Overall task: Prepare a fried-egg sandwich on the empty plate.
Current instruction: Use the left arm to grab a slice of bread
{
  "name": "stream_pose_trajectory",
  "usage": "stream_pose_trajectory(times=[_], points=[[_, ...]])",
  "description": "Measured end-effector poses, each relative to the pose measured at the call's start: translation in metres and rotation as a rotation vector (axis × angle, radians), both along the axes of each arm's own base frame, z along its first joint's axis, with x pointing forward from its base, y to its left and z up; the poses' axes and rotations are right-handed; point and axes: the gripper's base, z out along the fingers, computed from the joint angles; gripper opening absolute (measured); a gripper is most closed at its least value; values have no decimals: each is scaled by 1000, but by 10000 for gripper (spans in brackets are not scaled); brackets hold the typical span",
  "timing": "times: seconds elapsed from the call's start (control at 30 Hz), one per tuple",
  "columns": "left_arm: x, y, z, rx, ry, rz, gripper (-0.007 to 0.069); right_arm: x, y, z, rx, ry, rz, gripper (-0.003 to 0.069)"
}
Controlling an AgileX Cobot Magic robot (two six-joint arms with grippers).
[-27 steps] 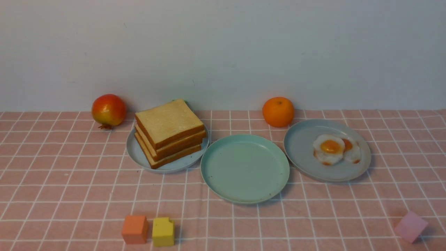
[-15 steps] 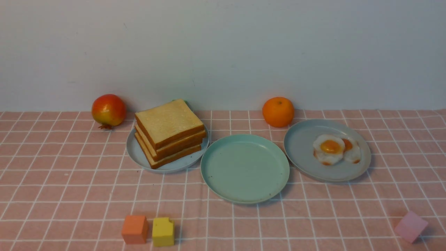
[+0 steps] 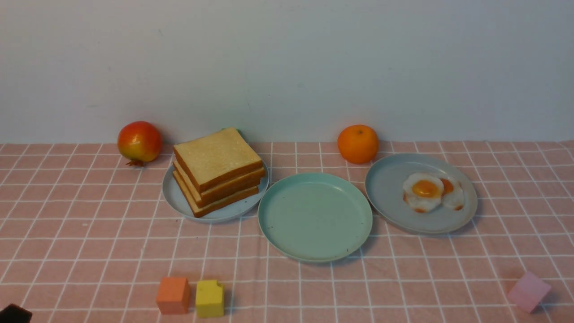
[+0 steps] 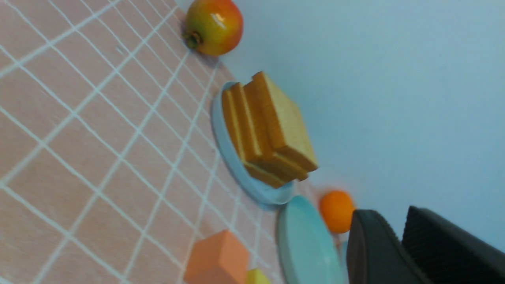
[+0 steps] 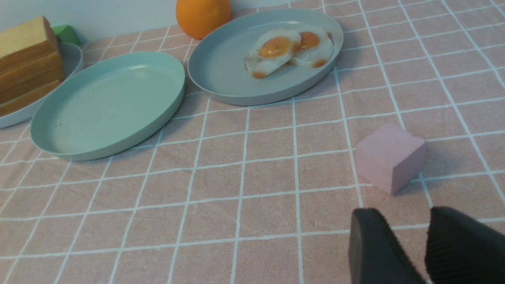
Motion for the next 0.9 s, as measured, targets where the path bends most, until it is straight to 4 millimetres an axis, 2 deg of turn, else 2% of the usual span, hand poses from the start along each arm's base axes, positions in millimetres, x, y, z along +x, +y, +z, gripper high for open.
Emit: stream_pose_trajectory(times=[0.07,0.17,0.27,0.3,0.33,0.37,0.47,0.6,0.7,0.8,0.9], points=[[0,2,4,-79,-31,18,166,0,0,0,0,0,0,239],[-2,-1,11,-85,-19,-14,130,0,0,0,0,0,0,239],[-7,-7,38,26,-21,-85,40,0,0,0,0,0,0,239],[-7,-10,53,110,-7,-118,13,0,0,0,0,0,0,239],[-7,-11,56,125,-3,-125,13,0,0,0,0,0,0,239],[-5,-13,68,205,24,-161,13,0,0,0,0,0,0,239],[13,-25,101,492,189,-362,13,0,0,0,0,0,0,239],[33,-36,118,676,264,-566,13,0,0,0,0,-1,0,239],[47,-45,124,722,269,-649,13,0,1,1,34,-10,-2,239],[62,-55,126,741,313,-735,13,2,4,6,241,-43,-19,239],[78,-63,124,803,412,-824,13,3,5,16,371,-135,-33,239]])
